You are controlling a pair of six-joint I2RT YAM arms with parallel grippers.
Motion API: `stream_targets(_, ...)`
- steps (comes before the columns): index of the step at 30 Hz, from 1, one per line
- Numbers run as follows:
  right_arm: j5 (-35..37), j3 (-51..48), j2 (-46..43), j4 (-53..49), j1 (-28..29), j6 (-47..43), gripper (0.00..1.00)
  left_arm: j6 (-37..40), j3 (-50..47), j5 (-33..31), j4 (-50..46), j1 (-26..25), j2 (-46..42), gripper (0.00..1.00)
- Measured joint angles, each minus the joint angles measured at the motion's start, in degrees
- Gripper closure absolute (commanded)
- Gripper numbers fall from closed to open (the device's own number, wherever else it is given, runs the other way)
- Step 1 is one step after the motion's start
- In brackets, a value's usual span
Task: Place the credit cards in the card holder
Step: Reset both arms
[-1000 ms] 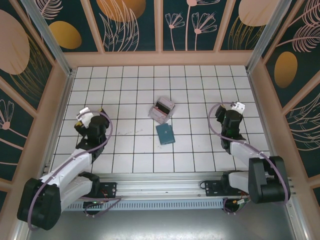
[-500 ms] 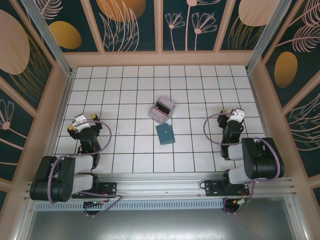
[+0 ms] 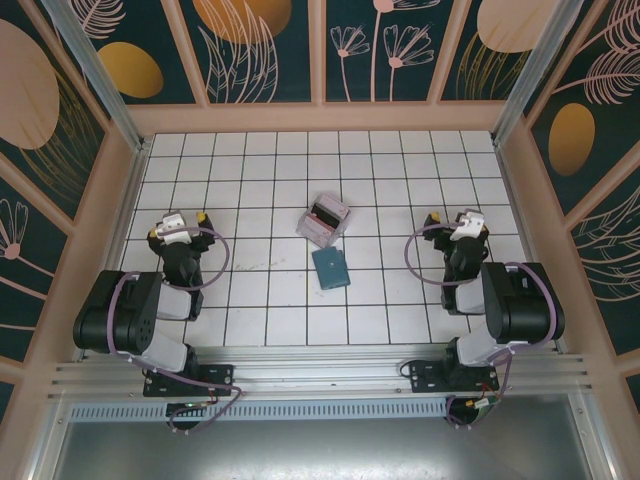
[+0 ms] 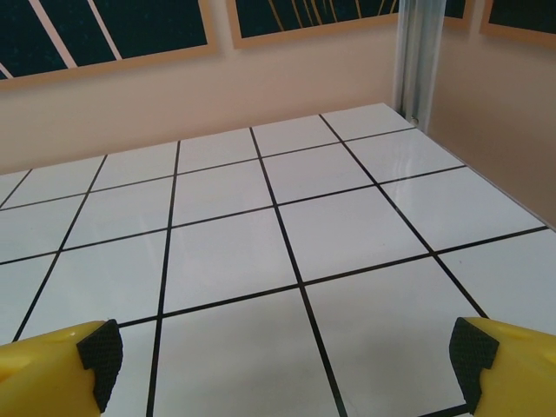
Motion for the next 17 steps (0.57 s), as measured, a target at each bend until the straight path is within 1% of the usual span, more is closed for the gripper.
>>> stream_targets(17, -0.3, 0.0, 0.0, -0.3, 0.0, 0.0, 0.01, 0.0, 0.0, 0.7, 0.0, 0.0, 0.0, 0.01)
